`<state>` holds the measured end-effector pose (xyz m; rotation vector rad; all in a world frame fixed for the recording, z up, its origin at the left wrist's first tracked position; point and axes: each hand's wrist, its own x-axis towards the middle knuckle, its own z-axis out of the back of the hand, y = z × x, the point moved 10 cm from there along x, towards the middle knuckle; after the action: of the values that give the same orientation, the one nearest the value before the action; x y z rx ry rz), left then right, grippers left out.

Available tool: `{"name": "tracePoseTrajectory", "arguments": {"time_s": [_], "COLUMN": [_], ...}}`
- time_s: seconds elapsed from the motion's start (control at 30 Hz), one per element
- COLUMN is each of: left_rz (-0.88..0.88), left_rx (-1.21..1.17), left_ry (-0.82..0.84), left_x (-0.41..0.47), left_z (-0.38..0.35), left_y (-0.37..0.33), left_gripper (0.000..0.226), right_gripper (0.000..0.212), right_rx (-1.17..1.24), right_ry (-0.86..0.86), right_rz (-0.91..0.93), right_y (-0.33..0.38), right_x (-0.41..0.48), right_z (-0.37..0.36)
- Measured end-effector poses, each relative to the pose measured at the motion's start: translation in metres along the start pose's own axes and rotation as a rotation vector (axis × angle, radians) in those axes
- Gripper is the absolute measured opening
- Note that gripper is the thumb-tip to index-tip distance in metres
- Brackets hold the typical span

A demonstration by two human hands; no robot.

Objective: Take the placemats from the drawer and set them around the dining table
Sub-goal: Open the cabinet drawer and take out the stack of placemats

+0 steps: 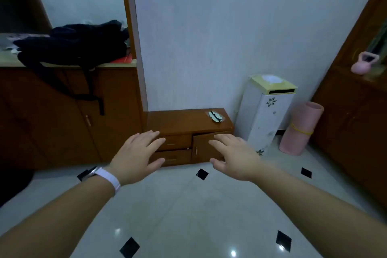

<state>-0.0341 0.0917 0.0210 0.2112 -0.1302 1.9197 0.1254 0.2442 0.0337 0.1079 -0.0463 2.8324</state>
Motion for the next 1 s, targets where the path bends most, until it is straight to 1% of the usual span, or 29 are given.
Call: {"name": "tracePoseTrajectory", "arguments": {"time_s": [0.1, 0.27, 0.5, 0.6, 0.7, 0.87, 1.0], "left_rz": [0.035, 0.05, 0.118, 0.136, 0.181, 0.23, 0.237], "left_rx": [-0.028, -0.076, -0.106, -0.087, -0.092, -0.158, -0.152], "left_ry": [-0.031, -0.034, 0.026, 0.057, 0.092, 0.186, 0.196], "left_x": [0.019, 0.049, 0.101, 0.13, 0.173, 0.247, 0.304], "left_z": [-0.005, -0.024, -0.074, -0.098, -0.134, -0.188, -0.215], "left_y": [0.039, 0.079, 0.128, 0.148, 0.168, 0.188, 0.206], "left_gripper": [0.067, 0.067, 0.066, 0.069, 0.072, 0.069, 0.064], "right_gripper": [0.061, 0.062, 0.062, 0.061, 0.061, 0.062, 0.06], "right_rx": [0.007, -0.006, 0.062, 0.082, 0.156, 0.208, 0.214], "right_ry": [-0.029, 0.001, 0.056, 0.046, 0.052, 0.145, 0.174], "right_rz": [0.004, 0.012, 0.029, 0.041, 0.049, 0.061, 0.097], "right_y": [0.002, -0.005, -0.034, -0.053, -0.079, -0.131, -0.172], "right_x": [0.034, 0.088, 0.171, 0.212, 0.266, 0.346, 0.403], "right_z": [-0.005, -0.02, -0.067, -0.09, -0.123, -0.174, -0.201]}}
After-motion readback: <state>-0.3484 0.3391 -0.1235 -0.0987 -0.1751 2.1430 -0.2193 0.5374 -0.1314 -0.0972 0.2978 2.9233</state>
